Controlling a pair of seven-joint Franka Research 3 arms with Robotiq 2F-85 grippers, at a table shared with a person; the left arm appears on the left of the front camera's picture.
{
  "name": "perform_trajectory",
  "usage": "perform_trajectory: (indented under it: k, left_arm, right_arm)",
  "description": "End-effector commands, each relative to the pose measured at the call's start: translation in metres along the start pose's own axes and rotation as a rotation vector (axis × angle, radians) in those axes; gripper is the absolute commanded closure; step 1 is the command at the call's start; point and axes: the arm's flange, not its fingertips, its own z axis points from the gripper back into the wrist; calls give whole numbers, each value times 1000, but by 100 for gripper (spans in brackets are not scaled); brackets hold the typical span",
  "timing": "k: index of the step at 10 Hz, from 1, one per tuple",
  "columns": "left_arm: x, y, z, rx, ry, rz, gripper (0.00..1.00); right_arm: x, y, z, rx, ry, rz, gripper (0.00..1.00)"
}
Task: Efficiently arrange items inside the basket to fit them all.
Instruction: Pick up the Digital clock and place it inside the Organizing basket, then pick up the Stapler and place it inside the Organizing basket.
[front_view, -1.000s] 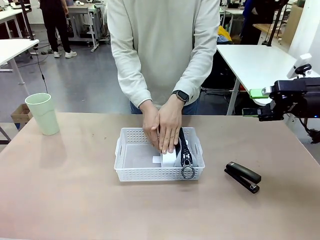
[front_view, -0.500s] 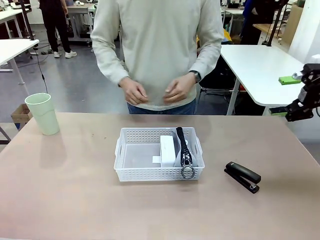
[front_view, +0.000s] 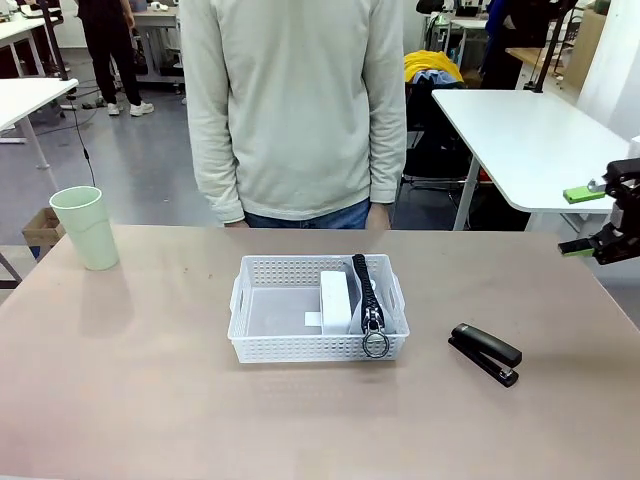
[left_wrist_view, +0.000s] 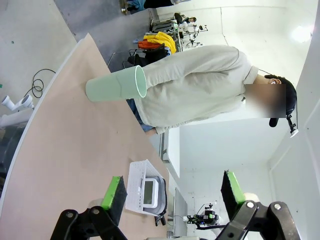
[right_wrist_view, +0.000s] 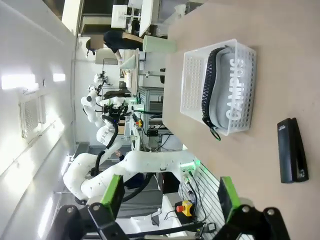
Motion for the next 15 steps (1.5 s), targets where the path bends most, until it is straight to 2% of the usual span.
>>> perform_trajectory:
  k: [1,15]
  left_arm:
    - [-1,-1,-2,-23,-7,-20,0]
    - [-1,-1,-2,-23,-7,-20,0]
  right_arm:
    - [0,6,-4,32,7,6,0]
    - [0,6,-4,32,7,6,0]
